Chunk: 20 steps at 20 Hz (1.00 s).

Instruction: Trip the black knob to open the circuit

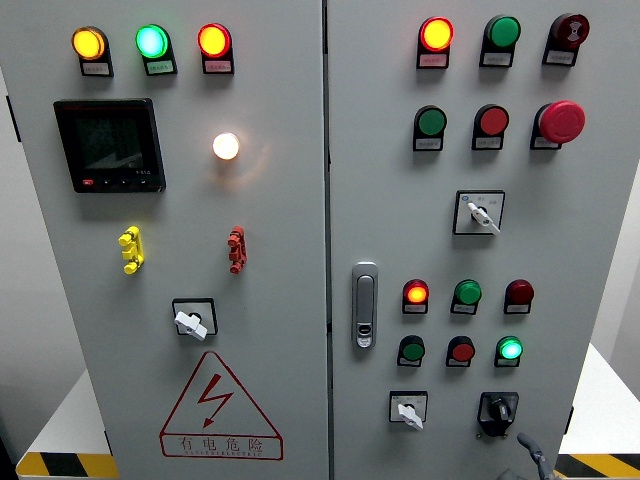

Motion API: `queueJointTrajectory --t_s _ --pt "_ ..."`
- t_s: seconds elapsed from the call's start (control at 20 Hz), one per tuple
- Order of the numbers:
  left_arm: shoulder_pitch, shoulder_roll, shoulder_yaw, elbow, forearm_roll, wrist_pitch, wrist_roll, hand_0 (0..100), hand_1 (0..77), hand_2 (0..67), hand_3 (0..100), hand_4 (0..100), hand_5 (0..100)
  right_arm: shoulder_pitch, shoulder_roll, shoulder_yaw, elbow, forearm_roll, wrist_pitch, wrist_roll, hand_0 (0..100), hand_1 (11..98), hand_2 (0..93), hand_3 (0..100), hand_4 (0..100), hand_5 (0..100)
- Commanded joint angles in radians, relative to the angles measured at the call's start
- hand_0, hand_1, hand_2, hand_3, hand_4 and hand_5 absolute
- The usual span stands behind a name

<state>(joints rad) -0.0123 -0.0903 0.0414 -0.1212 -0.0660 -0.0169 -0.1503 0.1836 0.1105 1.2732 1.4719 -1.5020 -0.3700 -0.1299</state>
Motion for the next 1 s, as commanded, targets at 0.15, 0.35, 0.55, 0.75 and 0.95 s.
queueJointTrajectory --t_s 0.15,0.35,0.55,0.75,0.95 --pt "0.0 0.0 0.0 0.0 0.0 0.0 0.0 0 3.0 13.0 21 7 1 -0.029 0.003 0.003 0.022 -0.001 -0.001 0.004 100 52.3 12.3 77 76 100" --pt "0.0 0.0 0.0 0.0 0.0 0.0 0.0 0 3.0 13.0 21 7 1 -0.071 0.0015 0.009 0.05 -0.001 0.002 0.01 100 54.2 7.4 52 47 78" --pt "0.0 0.0 0.0 0.0 0.0 0.0 0.0 0 3.0 13.0 21 7 1 -0.139 0.0015 0.008 0.111 -0.003 0.01 0.013 100 56.2 7.7 38 36 66" --pt "0.0 0.0 0.0 0.0 0.0 0.0 0.0 0 3.0 13.0 21 7 1 -0.17 0.0 0.008 0.149 -0.004 0.011 0.013 100 56.8 8.5 31 30 60" --pt "0.0 0.0 0.0 0.0 0.0 0.0 0.0 0 3.0 13.0 21 7 1 -0.202 0.0015 0.006 0.182 -0.014 0.014 0.012 100 57.5 9.2 24 23 52"
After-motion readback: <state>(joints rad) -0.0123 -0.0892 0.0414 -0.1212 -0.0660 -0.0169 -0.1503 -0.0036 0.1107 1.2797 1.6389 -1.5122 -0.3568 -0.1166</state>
